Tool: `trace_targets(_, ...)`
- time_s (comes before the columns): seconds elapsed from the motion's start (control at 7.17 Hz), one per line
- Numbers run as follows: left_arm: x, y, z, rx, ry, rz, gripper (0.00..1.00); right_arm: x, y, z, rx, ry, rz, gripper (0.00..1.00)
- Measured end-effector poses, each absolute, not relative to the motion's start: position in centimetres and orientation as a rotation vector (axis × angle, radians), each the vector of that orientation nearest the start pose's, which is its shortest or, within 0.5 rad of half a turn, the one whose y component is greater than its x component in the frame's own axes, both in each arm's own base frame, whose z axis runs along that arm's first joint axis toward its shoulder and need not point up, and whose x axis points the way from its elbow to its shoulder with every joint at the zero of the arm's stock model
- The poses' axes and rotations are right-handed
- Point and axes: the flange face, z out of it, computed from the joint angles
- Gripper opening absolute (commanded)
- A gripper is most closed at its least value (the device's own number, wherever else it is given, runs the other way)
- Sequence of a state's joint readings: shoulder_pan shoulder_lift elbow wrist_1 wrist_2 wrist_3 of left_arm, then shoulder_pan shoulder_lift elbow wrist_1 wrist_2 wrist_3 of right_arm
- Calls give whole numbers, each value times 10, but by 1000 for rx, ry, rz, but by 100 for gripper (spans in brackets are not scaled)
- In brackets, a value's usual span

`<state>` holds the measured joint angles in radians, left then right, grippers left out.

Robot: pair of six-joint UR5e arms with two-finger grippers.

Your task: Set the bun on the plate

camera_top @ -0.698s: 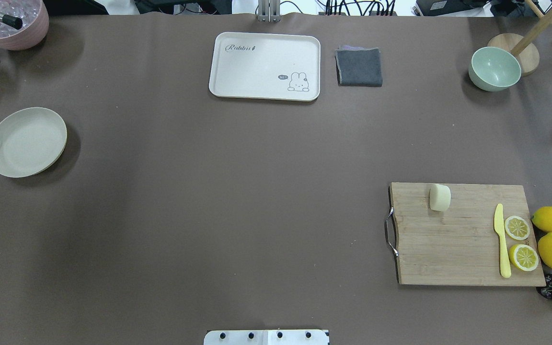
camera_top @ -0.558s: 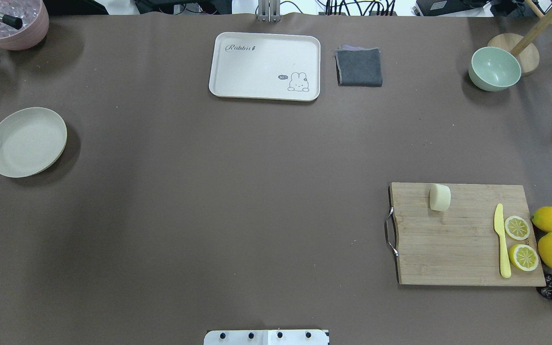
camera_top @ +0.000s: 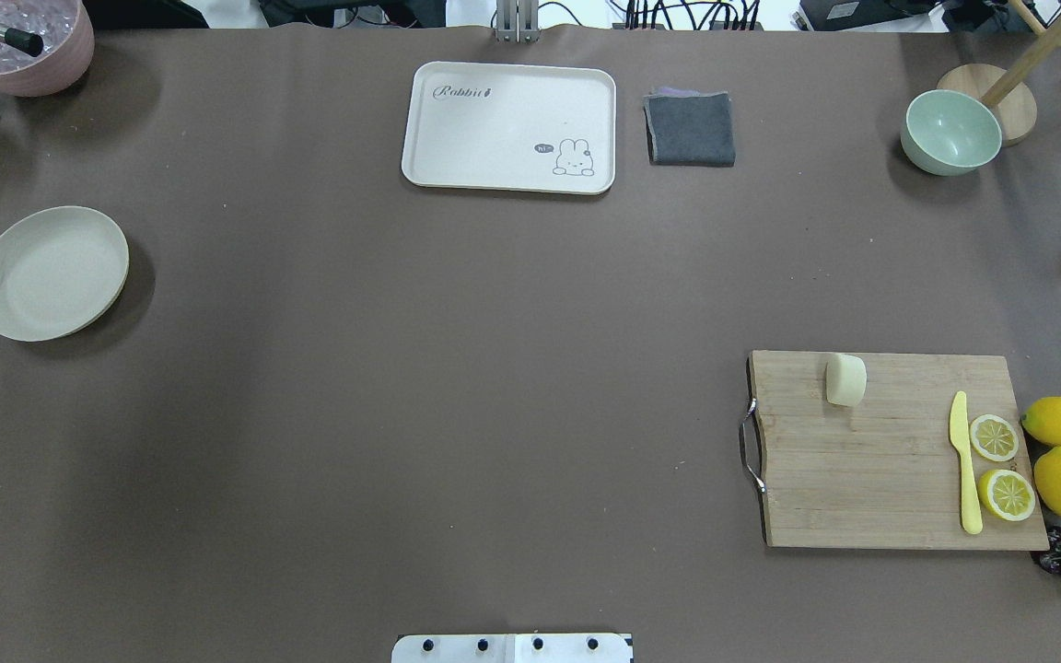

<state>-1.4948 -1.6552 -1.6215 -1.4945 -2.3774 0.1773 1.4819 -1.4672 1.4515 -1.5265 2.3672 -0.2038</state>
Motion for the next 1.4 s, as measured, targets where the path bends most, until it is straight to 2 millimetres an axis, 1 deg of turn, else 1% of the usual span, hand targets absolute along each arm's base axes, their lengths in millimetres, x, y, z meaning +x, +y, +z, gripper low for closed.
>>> trace_targets(0.28, -18, -530, 590, 114, 821, 263, 98, 14, -543, 656, 77, -794, -292, 100)
trace_targets(0.56, -18, -531, 585, 123, 823, 232, 98, 8, -545, 653, 80, -794, -307, 100)
trace_targets(0.7, -18, -533, 582, 132, 823, 230, 98, 3, -546, 652, 81, -792, -316, 100)
trace_targets(0.98, -17, -541, 574, 144, 824, 228, 98, 0, -547, 651, 110, -788, -331, 100)
trace_targets(1.4, -16, -543, 575, 133, 824, 207, 98, 0, -548, 653, 124, -787, -336, 100)
